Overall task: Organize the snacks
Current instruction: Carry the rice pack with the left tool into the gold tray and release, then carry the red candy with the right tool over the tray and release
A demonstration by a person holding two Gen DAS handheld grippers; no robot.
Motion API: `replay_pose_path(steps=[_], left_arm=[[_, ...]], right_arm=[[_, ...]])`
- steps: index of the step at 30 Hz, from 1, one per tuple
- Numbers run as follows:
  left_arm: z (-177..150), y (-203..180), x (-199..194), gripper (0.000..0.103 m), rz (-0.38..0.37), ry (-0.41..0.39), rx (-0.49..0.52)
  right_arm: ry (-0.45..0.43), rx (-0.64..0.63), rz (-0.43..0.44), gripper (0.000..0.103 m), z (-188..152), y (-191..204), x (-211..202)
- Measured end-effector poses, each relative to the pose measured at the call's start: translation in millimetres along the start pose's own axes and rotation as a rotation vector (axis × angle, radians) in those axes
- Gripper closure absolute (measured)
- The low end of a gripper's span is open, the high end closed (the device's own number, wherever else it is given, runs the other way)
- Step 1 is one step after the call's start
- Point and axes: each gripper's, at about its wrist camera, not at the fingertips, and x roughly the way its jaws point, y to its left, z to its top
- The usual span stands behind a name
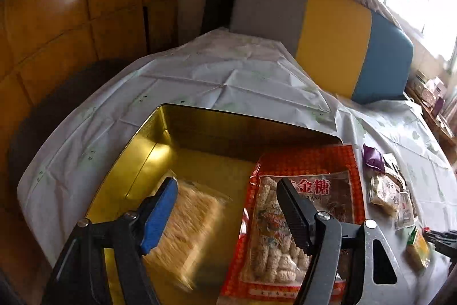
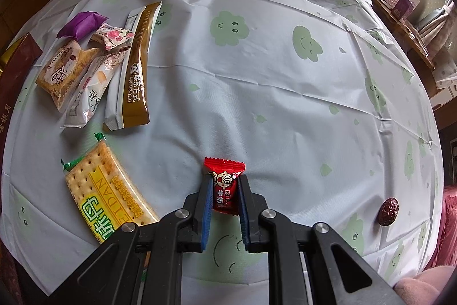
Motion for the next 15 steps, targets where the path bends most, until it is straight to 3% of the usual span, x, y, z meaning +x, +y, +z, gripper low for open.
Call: replay_pose_path(steps=[7, 15], left_arm=[[-32.7, -22.5, -40.2, 0.026, 0.000, -0.040, 0.052], [-67.6, -46.2, -64.4, 0.006, -0.017, -0.019, 0.091]], right_arm=[[-0.004, -0.013, -0.007, 0.087, 0.6, 1.2, 0.0], [-0.009, -0.024, -0.015, 0.087, 0.2, 2.2, -0.5]])
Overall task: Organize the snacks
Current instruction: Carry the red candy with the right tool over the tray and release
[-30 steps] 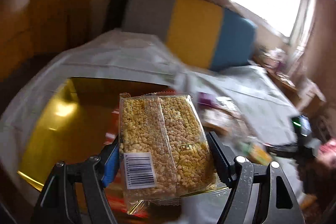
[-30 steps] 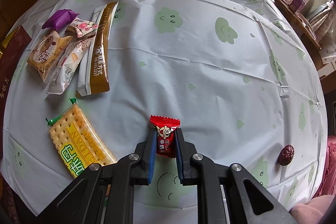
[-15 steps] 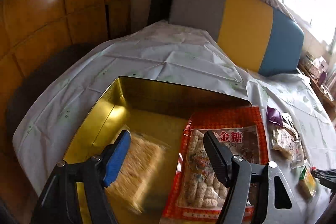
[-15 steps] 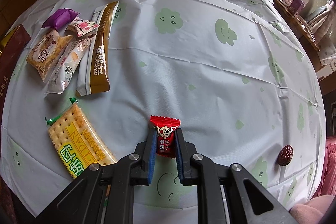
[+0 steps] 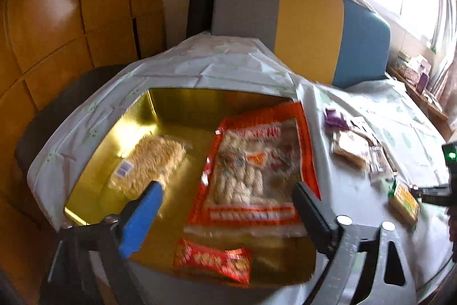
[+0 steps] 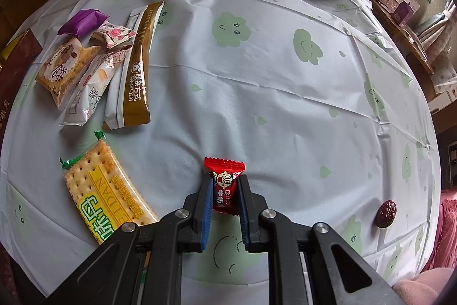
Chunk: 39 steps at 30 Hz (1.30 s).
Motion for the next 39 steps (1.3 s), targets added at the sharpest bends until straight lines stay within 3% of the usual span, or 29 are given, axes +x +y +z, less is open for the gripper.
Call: replay_pose_path(steps=[4, 11, 16, 20, 29, 30, 32, 33, 39], left_arm=[[-11.0, -3.0, -9.2, 0.000, 0.014, -0.017, 0.001], [-23.1, 3.6, -14.8, 0.000, 0.017, -0.019, -0.012], [-27.3, 17.4, -13.7, 0.000, 0.050, -0.020, -0.053], [-27.4, 30.1, -15.2, 0.000, 0.062, -0.028, -0.088], [-27.2, 53.8, -15.2, 0.000, 0.125, -0.040, -0.153], [-27.6, 55.5, -14.5, 0.000, 0.125, -0.037, -0.159], [-28.5, 58.2, -13.9, 0.000, 0.131, -0.036, -0.165], [-28.6, 59.2, -13.7, 0.000, 0.134, -0.037, -0.166], [-28.8, 60.8, -11.8, 0.000, 0.136, -0.039, -0.169]], right_arm=[[-0.003, -0.003, -0.003, 0.087, -1.3, 1.2, -0.5], [-0.011, 0.062, 0.031, 0.087, 3.1, -8.5, -8.7], [-0.095, 0.079, 0.112, 0.087, 12.7, 2.3, -44.3], [-0.146, 0.014, 0.238, 0.087, 22.4, 39.1, -70.7], [-0.186, -0.148, 0.609, 0.086, 47.8, 167.2, -110.9], [-0.190, -0.152, 0.656, 0.084, 50.1, 178.5, -113.3], [-0.190, -0.167, 0.754, 0.069, 54.4, 205.9, -116.6], [-0.182, -0.169, 0.761, 0.062, 57.1, 216.5, -116.3], [-0.160, -0.195, 0.720, 0.062, 48.2, 230.6, -108.9]])
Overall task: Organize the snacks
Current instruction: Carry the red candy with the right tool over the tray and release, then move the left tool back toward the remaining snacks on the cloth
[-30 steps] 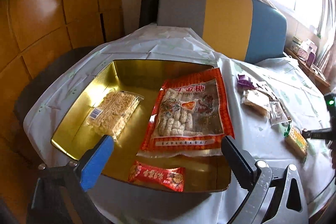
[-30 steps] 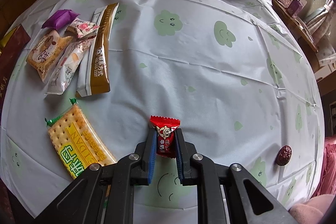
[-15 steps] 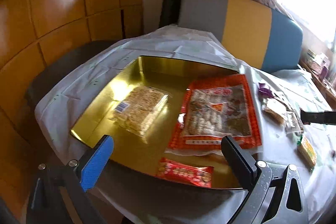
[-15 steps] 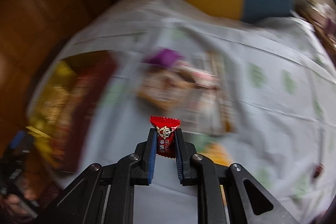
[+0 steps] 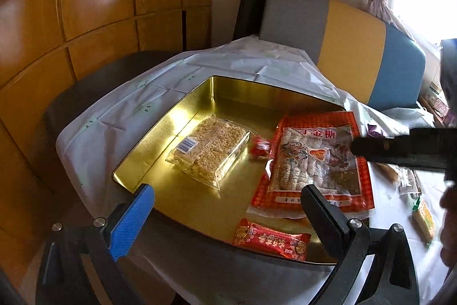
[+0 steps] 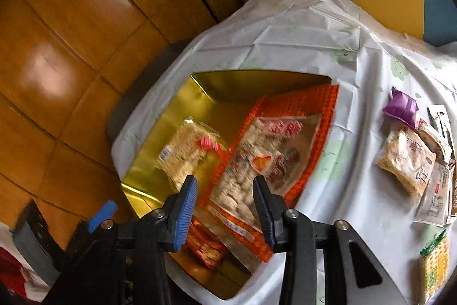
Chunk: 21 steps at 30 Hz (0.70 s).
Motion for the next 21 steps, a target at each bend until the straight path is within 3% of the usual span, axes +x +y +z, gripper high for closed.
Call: replay_pose_path(steps=[9, 13, 21], left_arm=[[-2.9, -12.1, -6.3, 0.000, -0.011, -0.017, 0.051], [-4.5, -21.4, -12.0, 0.000, -0.020, -0.030, 0.077], [-6.1, -38.7, -23.4, 0.000, -0.123, -0.023, 0.105]], right_arm=[[-0.015, 0.002, -0.153, 0.062, -35.1, -35.7, -22.7], [-0.039, 0.029, -0.235, 0.062, -48.8, -70.4, -50.7], [-0.072, 0.146, -0.397, 0.062, -63.6, -143.6, -107.3]])
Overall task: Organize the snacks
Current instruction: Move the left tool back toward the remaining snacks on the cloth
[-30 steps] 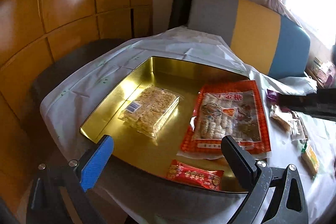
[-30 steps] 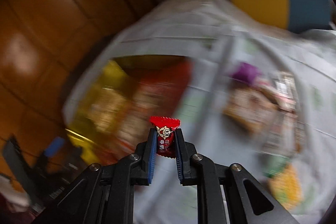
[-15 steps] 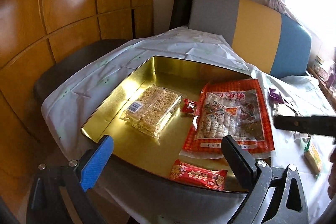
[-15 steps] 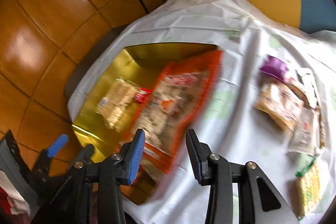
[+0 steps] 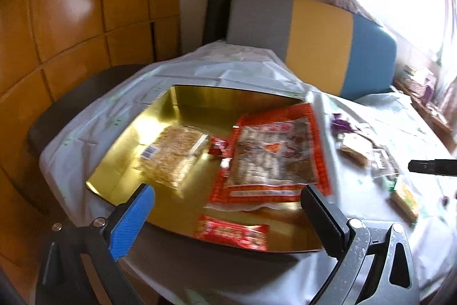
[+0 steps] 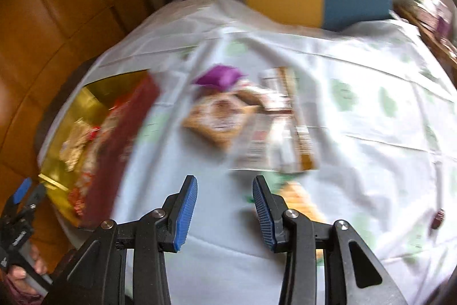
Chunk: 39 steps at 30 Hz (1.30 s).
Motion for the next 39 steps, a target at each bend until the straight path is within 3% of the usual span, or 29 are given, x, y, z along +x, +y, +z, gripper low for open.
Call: replay_pose_path(steps=[11, 17, 23, 30, 34, 39], left_arm=[[2.5, -58.4, -18.6, 0.000, -0.137, 0.001, 0.133], [1.9, -91.2, -13.6, 0.001, -0.206, 0.061, 0.181], [1.9, -119.6, -6.1, 0.002, -0.282, 0.121, 0.201], [17.6, -145.6, 26.2, 0.022, -0.247, 0.215, 0.174], [29.8, -160.9, 54.2, 0.028, -0.235, 0.287, 0.125], [43.5, -178.6, 86.1, 0.028, -0.196, 0.338, 0.069]], right_arm=[[0.000, 0.114, -0.204, 0.062, 3.9, -91.1, -8.4], [0.047, 0.244, -0.219, 0.062, -5.6, -125.6, 4.4], [0.050, 0.263, -0.201, 0.062, -4.8, -128.3, 5.5], [0.047, 0.257, -0.193, 0.062, -4.4, -125.0, 2.6], [0.036, 0.258, -0.182, 0.062, -3.7, -124.3, -0.4], [-0.001, 0.276, -0.187, 0.062, -1.6, -126.1, -8.6]])
